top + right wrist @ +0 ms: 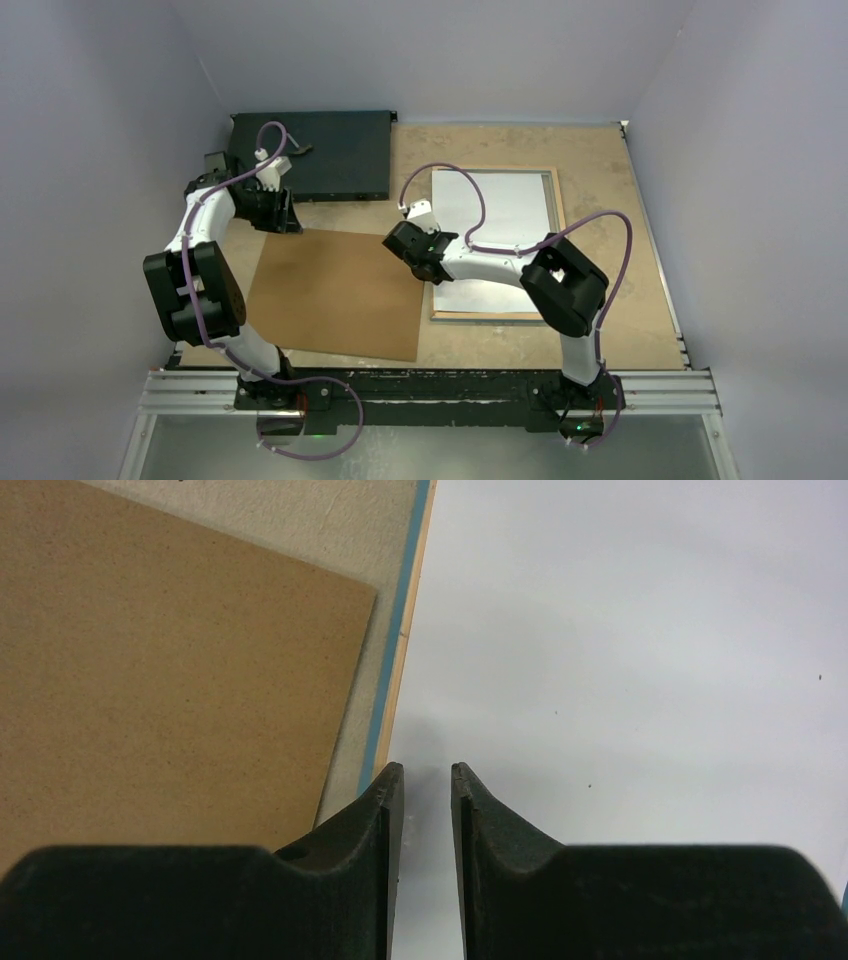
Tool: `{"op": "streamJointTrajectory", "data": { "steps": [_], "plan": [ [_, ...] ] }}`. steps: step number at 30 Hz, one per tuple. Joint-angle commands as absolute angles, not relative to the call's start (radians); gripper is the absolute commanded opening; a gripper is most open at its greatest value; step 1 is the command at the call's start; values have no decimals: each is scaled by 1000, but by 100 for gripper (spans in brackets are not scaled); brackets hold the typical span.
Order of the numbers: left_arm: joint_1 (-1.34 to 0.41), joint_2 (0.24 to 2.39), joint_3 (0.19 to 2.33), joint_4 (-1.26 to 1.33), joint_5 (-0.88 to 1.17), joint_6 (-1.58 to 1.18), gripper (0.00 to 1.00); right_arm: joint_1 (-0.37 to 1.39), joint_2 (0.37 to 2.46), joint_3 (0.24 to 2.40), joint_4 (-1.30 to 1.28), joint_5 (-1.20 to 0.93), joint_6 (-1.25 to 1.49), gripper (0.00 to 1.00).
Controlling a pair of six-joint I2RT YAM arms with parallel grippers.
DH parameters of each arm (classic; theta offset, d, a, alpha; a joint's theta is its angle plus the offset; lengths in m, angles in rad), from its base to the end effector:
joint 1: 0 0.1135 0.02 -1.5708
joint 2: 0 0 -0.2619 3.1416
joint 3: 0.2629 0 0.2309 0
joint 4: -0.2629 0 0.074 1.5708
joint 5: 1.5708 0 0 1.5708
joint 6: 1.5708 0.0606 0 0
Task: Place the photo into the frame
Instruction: Adjust the photo in the photo frame.
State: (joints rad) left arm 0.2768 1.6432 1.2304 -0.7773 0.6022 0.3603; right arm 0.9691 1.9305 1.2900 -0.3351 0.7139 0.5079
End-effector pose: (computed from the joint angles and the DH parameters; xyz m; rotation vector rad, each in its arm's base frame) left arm 0.3108 0.0526 0.2252 0.2575 2.5279 -0.5950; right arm 0.2557 0.3023 0.1743 -0.2622 2.2363 -0.1550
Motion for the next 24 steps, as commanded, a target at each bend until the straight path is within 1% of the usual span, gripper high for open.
{"op": "streamJointTrajectory", "data": {
  "steps": [1,7,15,24],
  "plan": [
    [288,1611,1236,-778,635,387,43,968,1933,1276,-350,713,524,27],
    [290,1614,1243,-779,640,386,42,968,1941,1287,-353,735,517,28],
    [290,1617,1241,-780,643,387,43,977,1917,1318,-371,761,510,34],
    [292,1617,1244,-782,642,389,43,989,1931,1319,-369,757,517,34]
  ]
}}
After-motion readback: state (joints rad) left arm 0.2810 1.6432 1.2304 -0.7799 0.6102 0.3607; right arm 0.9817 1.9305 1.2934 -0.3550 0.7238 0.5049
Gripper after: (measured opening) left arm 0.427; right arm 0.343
